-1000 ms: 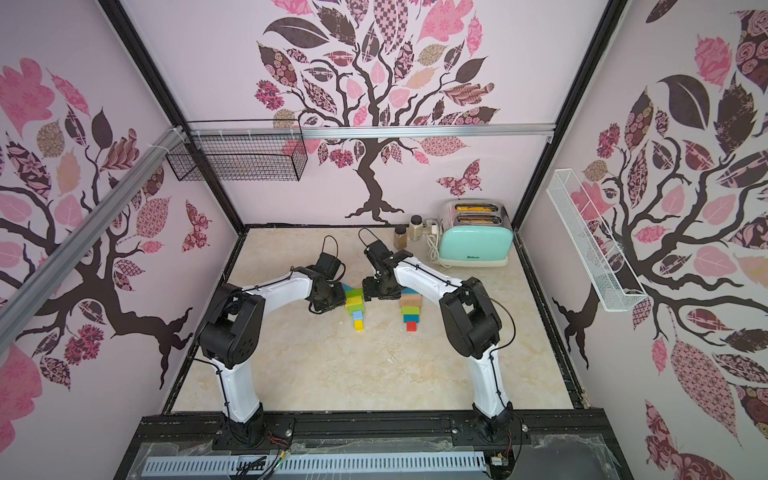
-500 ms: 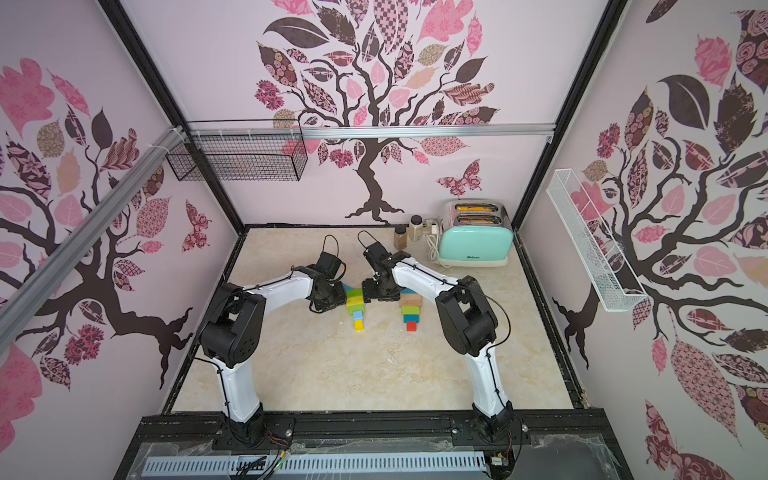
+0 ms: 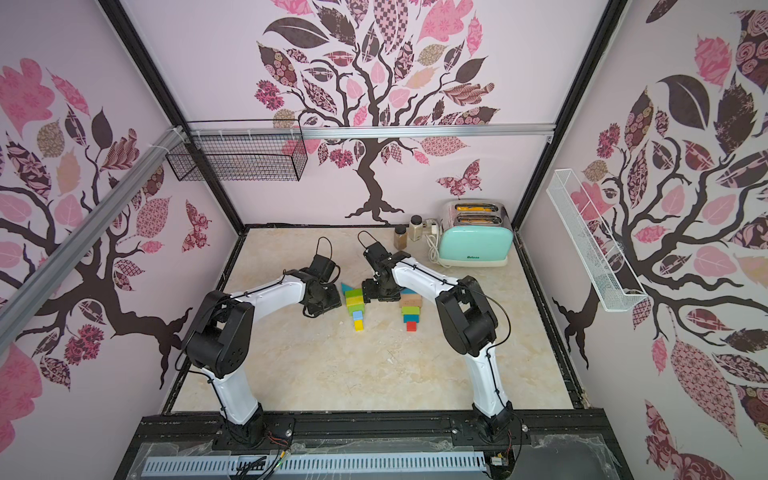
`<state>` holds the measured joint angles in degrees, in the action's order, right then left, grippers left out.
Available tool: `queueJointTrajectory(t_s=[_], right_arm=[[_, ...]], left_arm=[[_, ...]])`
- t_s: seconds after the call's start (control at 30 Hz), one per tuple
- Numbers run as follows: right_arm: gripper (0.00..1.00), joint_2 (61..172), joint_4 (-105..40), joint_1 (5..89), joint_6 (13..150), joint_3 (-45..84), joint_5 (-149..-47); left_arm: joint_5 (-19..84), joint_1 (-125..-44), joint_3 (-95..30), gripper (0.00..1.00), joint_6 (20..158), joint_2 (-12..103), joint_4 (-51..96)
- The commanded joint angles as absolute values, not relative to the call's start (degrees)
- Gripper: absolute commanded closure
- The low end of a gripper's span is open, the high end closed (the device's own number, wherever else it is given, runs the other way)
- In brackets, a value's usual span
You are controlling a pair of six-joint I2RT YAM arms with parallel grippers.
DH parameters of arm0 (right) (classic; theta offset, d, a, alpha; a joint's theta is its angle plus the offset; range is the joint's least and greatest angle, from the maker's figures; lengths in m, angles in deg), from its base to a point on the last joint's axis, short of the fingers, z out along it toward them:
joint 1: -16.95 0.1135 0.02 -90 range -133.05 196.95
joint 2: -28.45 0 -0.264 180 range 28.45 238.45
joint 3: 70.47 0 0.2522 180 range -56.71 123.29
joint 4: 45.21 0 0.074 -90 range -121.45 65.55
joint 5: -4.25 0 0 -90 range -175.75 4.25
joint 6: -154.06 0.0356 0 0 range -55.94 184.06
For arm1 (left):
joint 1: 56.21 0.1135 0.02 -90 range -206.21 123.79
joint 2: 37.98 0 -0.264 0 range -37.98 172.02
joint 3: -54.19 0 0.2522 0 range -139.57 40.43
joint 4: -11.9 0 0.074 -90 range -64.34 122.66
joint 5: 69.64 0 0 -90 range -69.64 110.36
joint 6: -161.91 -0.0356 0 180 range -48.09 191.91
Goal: Assemble a carrot with building blocks
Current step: Adjust the building block at the center of the board.
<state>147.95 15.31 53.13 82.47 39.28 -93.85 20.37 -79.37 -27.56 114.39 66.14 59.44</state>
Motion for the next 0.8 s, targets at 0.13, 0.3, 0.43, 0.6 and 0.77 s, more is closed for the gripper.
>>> queueJointTrajectory(t_s=[0.13, 0.3, 0.43, 0.6, 0.77], right_arm=[[0.14, 143.5, 19.2, 53.0, 81.7, 44.0, -91.8], [0.01, 140.4, 20.9, 53.1, 80.3, 44.3, -89.4], [0.01, 139.8, 23.1, 53.0, 79.9, 45.3, -90.0], [0.01, 136.1, 22.9, 53.1, 79.5, 41.3, -90.2], [0.01, 132.3, 23.0, 53.3, 78.7, 36.1, -91.3]], left_arm=[[21.5, -78.2, -28.5, 0.4, 112.8, 61.6, 60.9], [22.6, -78.2, -26.8, 0.28, 112.3, 57.3, 60.3], [22.6, -78.2, -26.4, 0.24, 112.1, 55.3, 61.6], [22.1, -78.2, -24.7, 0.16, 112.2, 51.5, 62.6], [22.1, -78.2, -22.0, 0.02, 112.9, 47.3, 63.2]])
